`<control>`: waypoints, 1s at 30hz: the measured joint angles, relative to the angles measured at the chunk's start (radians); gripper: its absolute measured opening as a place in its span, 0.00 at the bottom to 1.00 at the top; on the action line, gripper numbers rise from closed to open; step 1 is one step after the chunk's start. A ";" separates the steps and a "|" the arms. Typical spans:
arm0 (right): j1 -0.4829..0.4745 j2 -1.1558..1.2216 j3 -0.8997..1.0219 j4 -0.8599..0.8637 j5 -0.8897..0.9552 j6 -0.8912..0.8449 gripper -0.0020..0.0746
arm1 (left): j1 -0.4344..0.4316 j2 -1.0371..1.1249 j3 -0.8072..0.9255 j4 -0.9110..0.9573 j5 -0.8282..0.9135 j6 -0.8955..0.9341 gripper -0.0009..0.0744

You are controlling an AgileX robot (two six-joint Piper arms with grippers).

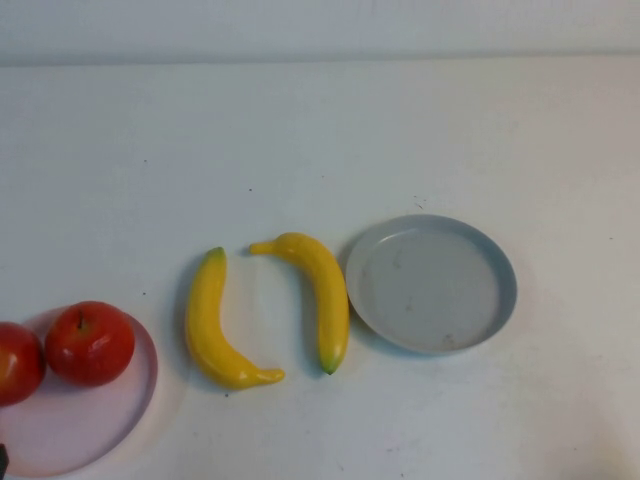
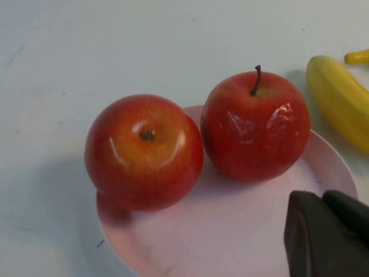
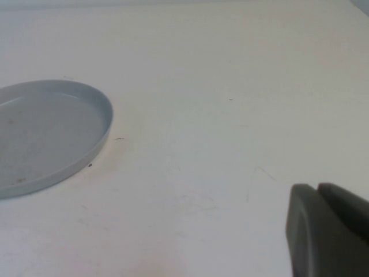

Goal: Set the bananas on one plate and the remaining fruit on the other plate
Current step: Put another type of fruit in the right plate

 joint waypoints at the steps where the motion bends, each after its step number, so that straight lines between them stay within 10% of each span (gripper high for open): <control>1: 0.000 0.000 0.000 0.000 0.000 0.000 0.00 | 0.000 0.000 0.000 0.000 0.000 0.000 0.02; 30: 0.000 0.000 0.000 0.110 -0.087 0.000 0.00 | 0.000 0.000 0.000 0.002 0.000 0.000 0.02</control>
